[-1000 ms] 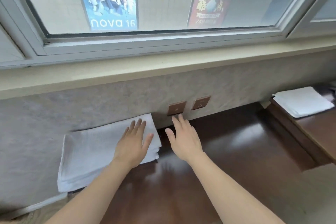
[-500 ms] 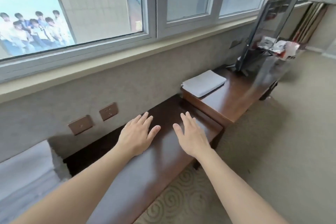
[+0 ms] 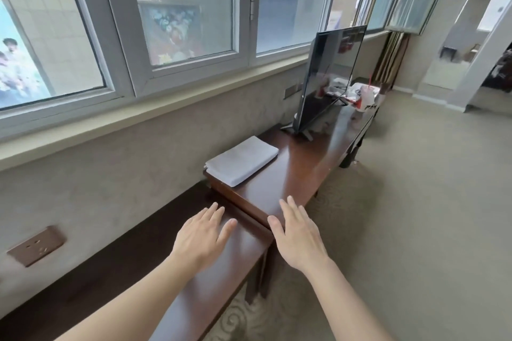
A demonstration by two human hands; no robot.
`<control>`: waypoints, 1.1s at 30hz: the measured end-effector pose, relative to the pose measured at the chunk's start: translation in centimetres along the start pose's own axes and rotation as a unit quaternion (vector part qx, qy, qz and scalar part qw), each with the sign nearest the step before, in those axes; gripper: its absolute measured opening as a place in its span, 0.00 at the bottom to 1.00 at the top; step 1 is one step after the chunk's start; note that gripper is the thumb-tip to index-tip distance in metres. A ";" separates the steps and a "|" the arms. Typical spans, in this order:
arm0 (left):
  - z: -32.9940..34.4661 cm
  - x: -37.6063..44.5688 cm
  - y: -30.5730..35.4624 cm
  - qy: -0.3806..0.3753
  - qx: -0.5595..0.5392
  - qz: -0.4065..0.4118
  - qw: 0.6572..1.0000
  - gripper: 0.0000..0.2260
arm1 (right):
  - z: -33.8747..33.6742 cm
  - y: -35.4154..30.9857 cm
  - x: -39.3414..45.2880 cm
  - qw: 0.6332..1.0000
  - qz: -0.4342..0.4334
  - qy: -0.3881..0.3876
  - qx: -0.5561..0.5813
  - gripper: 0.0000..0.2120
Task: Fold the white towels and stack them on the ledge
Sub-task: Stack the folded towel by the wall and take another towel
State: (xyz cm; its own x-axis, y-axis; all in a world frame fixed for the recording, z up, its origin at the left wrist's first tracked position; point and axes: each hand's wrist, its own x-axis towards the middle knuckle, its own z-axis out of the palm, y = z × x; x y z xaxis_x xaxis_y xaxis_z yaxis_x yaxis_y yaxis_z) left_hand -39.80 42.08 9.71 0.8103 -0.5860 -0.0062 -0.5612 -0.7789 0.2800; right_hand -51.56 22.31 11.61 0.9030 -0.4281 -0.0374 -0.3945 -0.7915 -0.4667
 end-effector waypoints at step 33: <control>16.0 39.6 2.6 -0.035 0.016 -0.160 0.986 0.23 | 8.9 14.7 53.0 0.913 -0.291 -0.240 -0.154 0.32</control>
State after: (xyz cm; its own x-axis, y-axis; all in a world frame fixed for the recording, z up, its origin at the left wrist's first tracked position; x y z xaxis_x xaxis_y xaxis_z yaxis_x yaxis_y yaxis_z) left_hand -11.85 13.29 -5.12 0.9334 -0.3229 -0.1563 -0.2854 -0.9323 0.2220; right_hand -7.98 -8.15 -5.16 0.9163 0.2862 -0.2801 0.2135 -0.9409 -0.2627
